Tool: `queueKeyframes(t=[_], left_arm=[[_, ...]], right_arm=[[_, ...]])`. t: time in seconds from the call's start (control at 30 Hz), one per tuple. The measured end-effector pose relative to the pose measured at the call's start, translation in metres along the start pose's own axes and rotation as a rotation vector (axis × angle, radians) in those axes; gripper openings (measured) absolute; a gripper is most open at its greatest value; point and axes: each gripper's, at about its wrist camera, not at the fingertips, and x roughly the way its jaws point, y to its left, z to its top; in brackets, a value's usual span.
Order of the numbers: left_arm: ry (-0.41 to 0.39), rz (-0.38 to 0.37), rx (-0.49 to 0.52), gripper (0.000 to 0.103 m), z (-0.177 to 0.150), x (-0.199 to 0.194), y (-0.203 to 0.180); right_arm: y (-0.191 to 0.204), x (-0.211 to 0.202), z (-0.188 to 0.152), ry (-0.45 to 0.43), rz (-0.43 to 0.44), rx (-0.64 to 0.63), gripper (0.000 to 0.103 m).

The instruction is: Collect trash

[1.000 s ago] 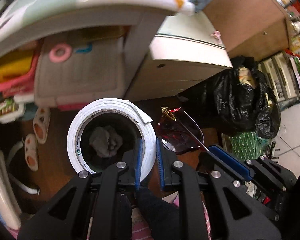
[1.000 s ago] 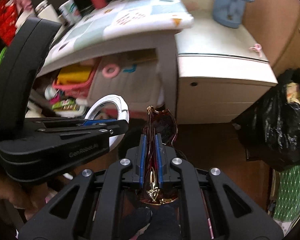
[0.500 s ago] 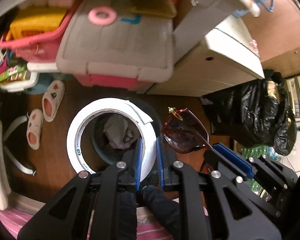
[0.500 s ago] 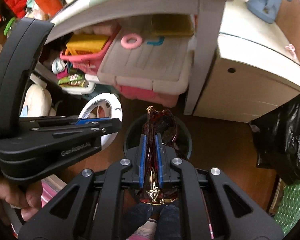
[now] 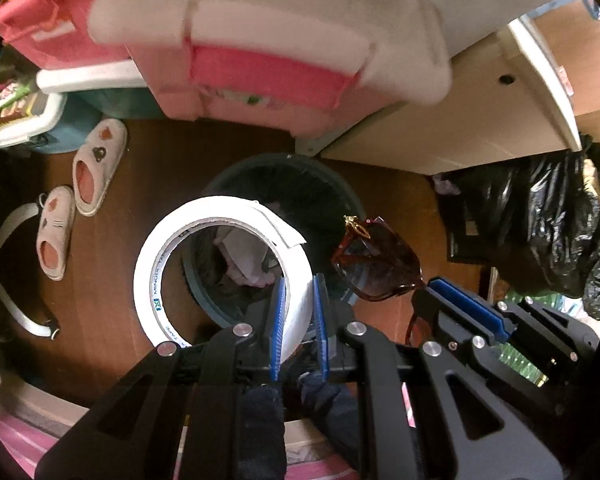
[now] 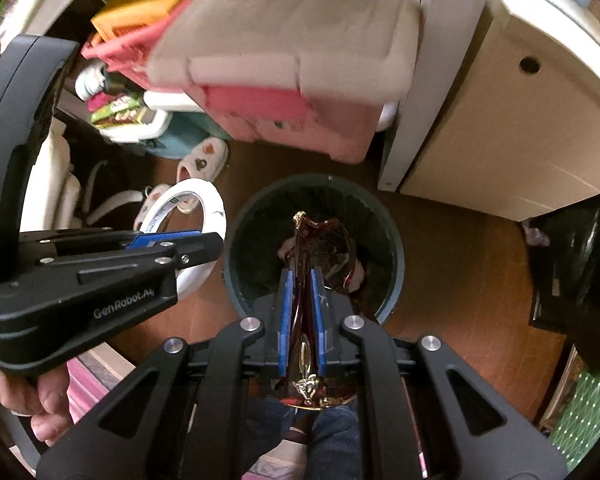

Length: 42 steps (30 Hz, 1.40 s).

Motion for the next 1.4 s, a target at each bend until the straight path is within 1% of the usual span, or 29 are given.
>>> queueKeyframes(t=[0.2,0.5,0.57,0.6,0.67,0.7,0.77,0.8,0.87,0.9,0.97,1.03,1.27,1.4], left_arm=[[0.030,-0.002,-0.006,0.014,0.004,0.044,0.007],[0.052,0.022,-0.015,0.014,0.011,0.081,0.012],[0.055,0.028,-0.015,0.014,0.012,0.085,0.012],[0.057,0.031,-0.015,0.014,0.013,0.087,0.013],[0.057,0.035,-0.018,0.014,0.014,0.090,0.014],[0.057,0.036,-0.019,0.014,0.015,0.090,0.014],[0.057,0.044,-0.020,0.017,0.016,0.091,0.014],[0.054,0.052,-0.022,0.017,0.017,0.091,0.014],[0.060,0.050,-0.027,0.018,0.018,0.090,0.013],[0.062,0.056,-0.024,0.020,0.018,0.090,0.012],[0.055,0.060,-0.028,0.043,0.019,0.086,0.011],[0.044,0.052,-0.030,0.053,0.021,0.081,0.008],[0.034,0.040,-0.003,0.075,0.025,0.064,-0.007],[0.029,0.050,0.009,0.084,0.025,0.049,-0.015]], right_arm=[[-0.014,0.045,-0.004,0.042,-0.003,0.008,0.010],[-0.026,0.087,-0.004,0.081,-0.007,-0.001,0.013],[-0.027,0.091,-0.004,0.085,-0.006,-0.003,0.021],[-0.028,0.092,-0.003,0.088,-0.005,-0.003,0.024],[-0.029,0.094,-0.004,0.087,-0.010,-0.010,0.036],[-0.030,0.094,-0.004,0.085,-0.011,-0.009,0.039],[-0.032,0.094,-0.005,0.085,-0.014,-0.005,0.052],[-0.033,0.093,-0.005,0.083,-0.015,-0.001,0.056],[-0.034,0.091,-0.006,0.079,-0.020,0.005,0.068],[-0.034,0.089,-0.006,0.077,-0.024,0.006,0.071],[-0.035,0.083,-0.007,0.069,-0.038,0.005,0.077],[-0.037,0.077,-0.007,0.064,-0.045,0.011,0.080],[-0.044,0.055,-0.008,0.056,-0.060,0.031,0.082],[-0.042,0.036,-0.009,0.047,-0.063,0.040,0.083]])
